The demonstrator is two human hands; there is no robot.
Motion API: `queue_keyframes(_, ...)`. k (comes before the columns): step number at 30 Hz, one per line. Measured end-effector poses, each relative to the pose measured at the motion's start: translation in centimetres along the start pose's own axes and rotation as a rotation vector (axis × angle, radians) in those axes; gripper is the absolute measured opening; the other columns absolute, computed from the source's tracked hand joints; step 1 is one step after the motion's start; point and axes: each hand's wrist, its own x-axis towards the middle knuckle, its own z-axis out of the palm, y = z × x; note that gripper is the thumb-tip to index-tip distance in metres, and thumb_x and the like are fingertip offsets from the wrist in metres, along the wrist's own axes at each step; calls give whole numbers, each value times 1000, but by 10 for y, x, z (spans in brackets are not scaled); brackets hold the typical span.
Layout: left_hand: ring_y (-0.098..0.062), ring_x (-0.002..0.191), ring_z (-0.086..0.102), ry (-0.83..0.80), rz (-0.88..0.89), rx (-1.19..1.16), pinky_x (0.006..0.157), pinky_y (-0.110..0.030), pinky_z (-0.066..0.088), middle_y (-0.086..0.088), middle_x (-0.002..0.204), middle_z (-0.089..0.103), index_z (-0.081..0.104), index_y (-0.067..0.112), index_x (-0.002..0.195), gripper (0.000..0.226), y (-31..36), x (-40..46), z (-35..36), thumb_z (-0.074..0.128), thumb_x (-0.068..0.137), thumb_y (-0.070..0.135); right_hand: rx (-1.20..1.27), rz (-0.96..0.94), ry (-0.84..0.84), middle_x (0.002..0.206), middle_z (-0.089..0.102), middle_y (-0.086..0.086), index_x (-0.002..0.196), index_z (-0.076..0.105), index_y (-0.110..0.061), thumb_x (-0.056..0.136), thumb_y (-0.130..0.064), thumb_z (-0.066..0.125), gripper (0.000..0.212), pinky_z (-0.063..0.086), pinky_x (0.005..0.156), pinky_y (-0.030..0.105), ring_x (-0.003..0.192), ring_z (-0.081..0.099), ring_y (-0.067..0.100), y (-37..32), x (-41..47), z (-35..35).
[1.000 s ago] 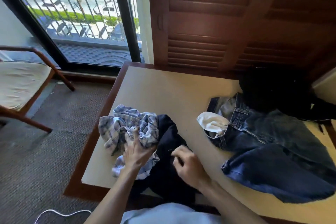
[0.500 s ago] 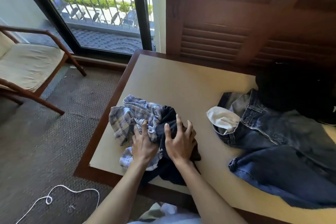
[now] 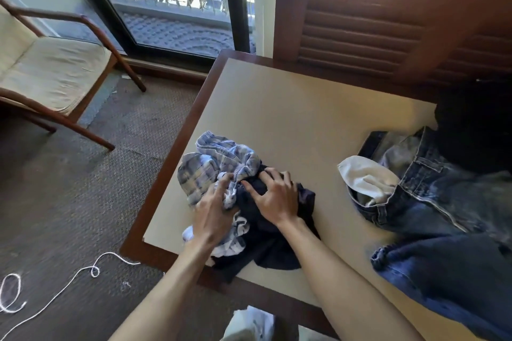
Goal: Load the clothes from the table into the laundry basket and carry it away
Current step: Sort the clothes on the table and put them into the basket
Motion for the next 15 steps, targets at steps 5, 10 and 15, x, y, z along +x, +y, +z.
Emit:
queue_keyframes(5,-25,130,50,-23,-23,-266,99,-41,48,-5,148,45,29,62,146,68,16,-13,-1,58,86,46,36,55,95,100,68,-6,85,68,-22,87,-73,47,56,52,71,41,91,60,28,5,-8,-2)
queue_keyframes(10,-29,126,50,45,-93,-195,93,-42,50,-7,141,48,35,60,140,61,34,-20,19,44,85,83,152,186,168,95,68,-4,82,68,-20,86,-64,50,48,50,65,39,88,59,30,7,-30,-1)
queue_keyframes(15,-29,101,64,56,-47,-192,79,-38,53,-4,110,61,56,42,122,68,41,-17,17,47,75,90,248,370,193,78,60,-3,67,55,-17,84,-56,63,43,39,57,33,81,58,27,12,-48,-18)
